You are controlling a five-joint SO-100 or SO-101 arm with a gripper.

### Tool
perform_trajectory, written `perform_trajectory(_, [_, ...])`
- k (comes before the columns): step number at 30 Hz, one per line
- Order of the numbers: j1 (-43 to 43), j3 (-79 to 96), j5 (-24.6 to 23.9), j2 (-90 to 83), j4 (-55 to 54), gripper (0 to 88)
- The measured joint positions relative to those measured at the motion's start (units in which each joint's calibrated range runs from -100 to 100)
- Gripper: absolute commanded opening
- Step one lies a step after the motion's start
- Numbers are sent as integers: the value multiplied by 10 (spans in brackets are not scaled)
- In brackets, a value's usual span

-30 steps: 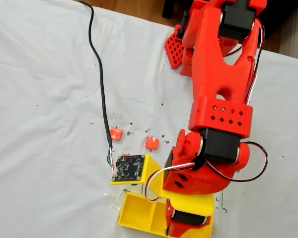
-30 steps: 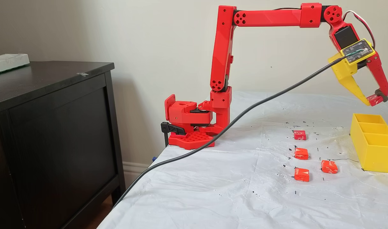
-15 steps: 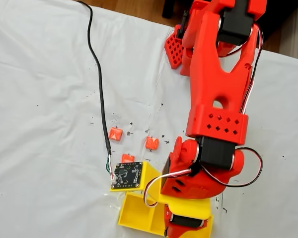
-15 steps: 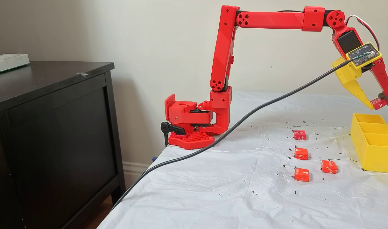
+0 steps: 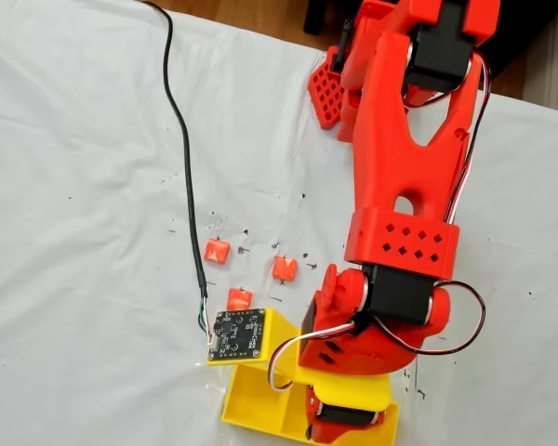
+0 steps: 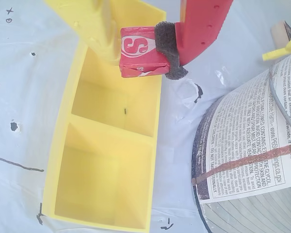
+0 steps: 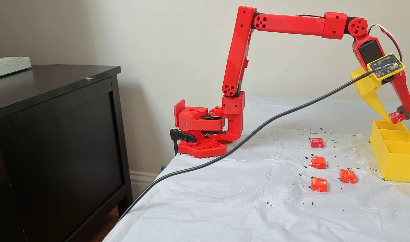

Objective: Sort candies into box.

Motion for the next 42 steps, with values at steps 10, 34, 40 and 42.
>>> perform_trajectory(10, [0,9,10,0,-4,391])
perform_trajectory(34, [-5,9,4,-21,57,10])
perform_trajectory(40, [-9,46,-2,-94,116,5])
perform_trajectory(42, [-16,81,2,-131,141,5])
